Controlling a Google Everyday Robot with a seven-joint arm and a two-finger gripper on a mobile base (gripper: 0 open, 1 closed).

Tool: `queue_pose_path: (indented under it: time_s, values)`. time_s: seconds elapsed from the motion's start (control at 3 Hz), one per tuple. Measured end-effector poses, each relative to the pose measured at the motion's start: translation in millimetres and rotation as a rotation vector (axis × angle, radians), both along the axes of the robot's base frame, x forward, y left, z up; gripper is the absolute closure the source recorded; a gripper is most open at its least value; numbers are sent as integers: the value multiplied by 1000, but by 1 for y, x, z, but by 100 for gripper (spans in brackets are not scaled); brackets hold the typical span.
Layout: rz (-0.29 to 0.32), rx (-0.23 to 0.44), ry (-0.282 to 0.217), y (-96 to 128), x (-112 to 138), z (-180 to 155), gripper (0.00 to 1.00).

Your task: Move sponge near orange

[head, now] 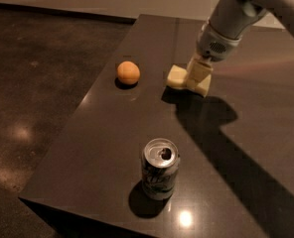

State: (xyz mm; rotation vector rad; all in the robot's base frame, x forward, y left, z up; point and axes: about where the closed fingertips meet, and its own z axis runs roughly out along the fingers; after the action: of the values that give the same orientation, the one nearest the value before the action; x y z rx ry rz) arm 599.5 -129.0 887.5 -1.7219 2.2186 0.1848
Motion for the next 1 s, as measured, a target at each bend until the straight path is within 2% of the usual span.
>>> queue_pose_path:
  time_s: [0.33, 0.67, 1.0]
  values:
    - [20, -18, 3, 19, 7, -12, 100]
    - [30, -31, 8, 29, 11, -22, 87]
    - [39, -30, 9, 38, 13, -25, 64]
